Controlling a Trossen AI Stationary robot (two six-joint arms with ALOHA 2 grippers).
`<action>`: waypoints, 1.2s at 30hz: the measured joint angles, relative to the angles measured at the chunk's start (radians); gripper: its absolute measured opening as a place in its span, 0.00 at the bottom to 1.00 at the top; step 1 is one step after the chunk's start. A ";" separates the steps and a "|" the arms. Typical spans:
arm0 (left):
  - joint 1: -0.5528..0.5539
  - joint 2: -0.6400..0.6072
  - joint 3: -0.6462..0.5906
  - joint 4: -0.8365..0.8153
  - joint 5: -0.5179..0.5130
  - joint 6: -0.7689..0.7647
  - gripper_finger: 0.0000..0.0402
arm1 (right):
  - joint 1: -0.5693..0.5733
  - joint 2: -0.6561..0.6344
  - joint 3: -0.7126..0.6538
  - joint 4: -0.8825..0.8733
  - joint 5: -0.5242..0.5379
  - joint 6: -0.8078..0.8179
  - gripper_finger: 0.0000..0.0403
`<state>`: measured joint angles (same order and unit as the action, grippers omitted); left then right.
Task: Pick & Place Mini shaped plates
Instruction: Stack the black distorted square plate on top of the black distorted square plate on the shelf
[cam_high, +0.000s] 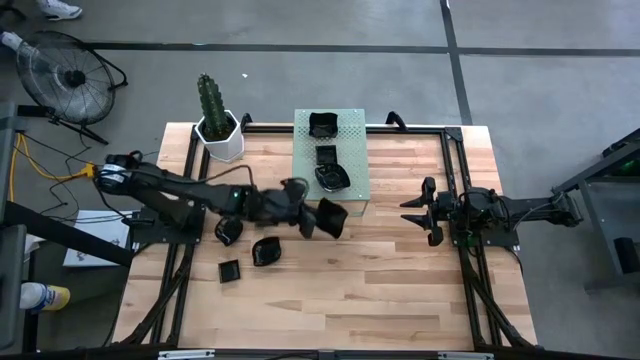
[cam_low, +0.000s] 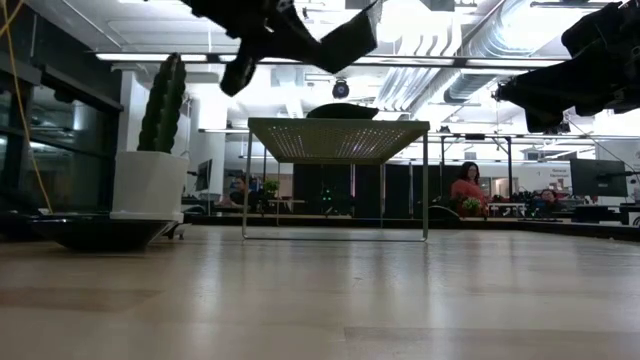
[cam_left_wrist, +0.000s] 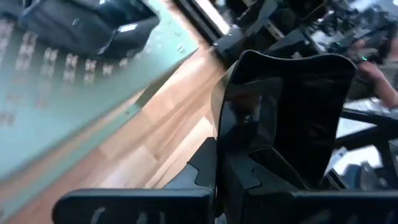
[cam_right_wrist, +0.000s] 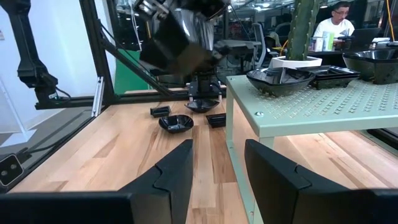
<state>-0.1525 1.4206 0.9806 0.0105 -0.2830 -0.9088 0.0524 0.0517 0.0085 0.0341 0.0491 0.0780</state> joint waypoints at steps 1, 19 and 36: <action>0.019 -0.011 0.000 -0.001 0.028 0.023 0.00 | 0.000 0.000 0.000 0.000 0.000 0.000 0.35; 0.442 -0.059 0.438 -0.636 0.417 0.773 0.00 | 0.000 0.001 0.000 0.001 0.000 0.000 0.35; 0.805 0.062 0.640 -0.723 0.423 0.844 0.00 | 0.000 0.000 0.000 0.001 0.000 0.000 0.35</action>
<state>0.6525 1.4830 1.6204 -0.7125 0.1398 -0.0648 0.0525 0.0521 0.0083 0.0349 0.0494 0.0780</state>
